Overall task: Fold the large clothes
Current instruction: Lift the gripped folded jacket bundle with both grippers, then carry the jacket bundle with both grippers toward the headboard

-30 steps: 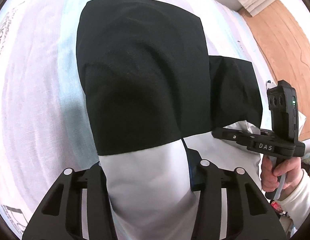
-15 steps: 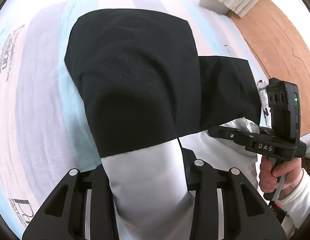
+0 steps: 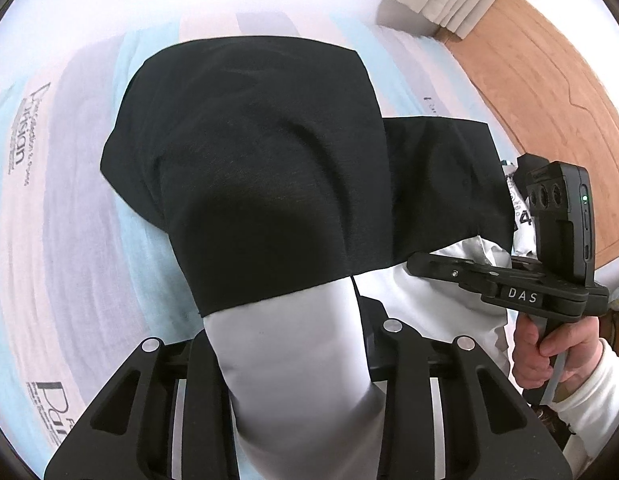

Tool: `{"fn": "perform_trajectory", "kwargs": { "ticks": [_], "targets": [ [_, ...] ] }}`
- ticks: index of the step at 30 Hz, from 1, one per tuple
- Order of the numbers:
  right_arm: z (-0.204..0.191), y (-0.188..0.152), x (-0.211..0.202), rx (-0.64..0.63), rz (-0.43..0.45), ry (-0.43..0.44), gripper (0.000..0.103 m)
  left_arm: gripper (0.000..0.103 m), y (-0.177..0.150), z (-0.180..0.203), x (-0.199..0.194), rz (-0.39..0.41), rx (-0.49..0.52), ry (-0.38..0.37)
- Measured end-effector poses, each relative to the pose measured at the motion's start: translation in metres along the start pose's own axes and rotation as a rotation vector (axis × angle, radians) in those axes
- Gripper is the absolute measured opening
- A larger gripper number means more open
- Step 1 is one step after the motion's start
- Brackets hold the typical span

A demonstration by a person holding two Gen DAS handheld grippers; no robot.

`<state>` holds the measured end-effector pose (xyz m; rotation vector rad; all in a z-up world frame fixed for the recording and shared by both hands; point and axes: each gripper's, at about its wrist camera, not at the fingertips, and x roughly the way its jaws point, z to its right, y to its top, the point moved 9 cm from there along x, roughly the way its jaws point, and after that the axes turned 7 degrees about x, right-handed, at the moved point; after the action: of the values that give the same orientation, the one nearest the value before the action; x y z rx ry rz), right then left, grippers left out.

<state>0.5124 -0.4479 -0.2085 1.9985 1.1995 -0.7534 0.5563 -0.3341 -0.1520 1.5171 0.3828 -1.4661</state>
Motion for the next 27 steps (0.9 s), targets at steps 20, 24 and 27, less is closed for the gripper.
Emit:
{"fn": "perform_trajectory", "kwargs": {
  "ticks": [20,24,27],
  "targets": [
    [0.040,0.002,-0.186,-0.035,0.146,0.023,0.013,0.028,0.051,0.172,-0.073,0.099,0.157,0.021],
    [0.055,-0.006,-0.239,-0.016,0.206,-0.029,0.013,0.028,0.062,0.220,-0.086,0.113,0.220,-0.028],
    [0.064,-0.012,-0.280,-0.004,0.258,-0.062,0.012,0.027,0.070,0.251,-0.096,0.125,0.267,-0.065]
  ]
}}
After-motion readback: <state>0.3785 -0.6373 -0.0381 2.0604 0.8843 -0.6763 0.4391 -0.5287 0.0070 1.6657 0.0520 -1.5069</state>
